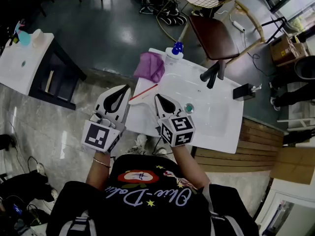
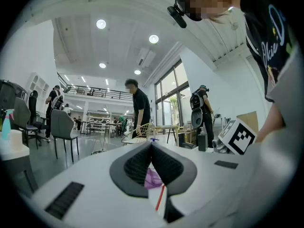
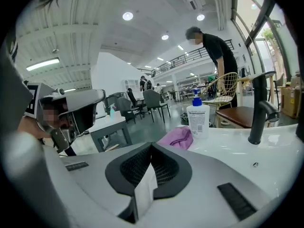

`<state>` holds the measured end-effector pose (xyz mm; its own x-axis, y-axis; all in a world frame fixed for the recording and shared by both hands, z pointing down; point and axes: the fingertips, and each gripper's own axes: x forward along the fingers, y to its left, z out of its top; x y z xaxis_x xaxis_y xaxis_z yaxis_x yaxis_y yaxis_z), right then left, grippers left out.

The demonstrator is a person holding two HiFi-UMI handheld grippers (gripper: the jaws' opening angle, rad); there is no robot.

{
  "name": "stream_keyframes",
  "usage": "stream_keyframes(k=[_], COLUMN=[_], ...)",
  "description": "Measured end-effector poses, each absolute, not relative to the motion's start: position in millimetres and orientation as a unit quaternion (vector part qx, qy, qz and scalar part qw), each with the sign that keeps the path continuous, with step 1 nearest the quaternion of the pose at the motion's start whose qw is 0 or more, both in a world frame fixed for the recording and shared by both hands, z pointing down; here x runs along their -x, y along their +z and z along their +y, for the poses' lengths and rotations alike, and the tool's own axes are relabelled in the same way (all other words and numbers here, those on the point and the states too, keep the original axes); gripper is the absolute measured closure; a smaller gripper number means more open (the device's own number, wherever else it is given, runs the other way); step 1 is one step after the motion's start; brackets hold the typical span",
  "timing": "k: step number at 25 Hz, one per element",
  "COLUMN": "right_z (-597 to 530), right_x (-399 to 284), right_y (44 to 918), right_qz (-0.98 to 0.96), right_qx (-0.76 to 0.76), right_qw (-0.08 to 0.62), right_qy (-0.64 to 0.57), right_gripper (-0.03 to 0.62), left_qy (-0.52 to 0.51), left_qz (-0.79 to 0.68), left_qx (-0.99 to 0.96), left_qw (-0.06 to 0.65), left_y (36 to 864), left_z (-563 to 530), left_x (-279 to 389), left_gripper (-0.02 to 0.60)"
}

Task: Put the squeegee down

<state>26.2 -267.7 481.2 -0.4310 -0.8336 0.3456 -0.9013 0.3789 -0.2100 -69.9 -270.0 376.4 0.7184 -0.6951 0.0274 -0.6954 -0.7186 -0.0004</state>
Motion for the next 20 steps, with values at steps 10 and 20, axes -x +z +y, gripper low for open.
stream_keyframes(k=[10,20], right_z=[-273,-279], right_x=[-27,-32], right_y=[469,452], right_qz=[-0.826,-0.827], right_qx=[-0.531,-0.538], right_qw=[0.072,0.068], right_qy=[0.177,0.153], right_gripper=[0.574,0.574], left_qy=[0.02,0.026], left_qz=[-0.373,-0.37], left_qx=[-0.927,-0.929], left_qw=[0.008,0.009], left_y=[379,379], left_z=[-271,-271], left_x=[70,68], left_gripper=[0.586,0.586])
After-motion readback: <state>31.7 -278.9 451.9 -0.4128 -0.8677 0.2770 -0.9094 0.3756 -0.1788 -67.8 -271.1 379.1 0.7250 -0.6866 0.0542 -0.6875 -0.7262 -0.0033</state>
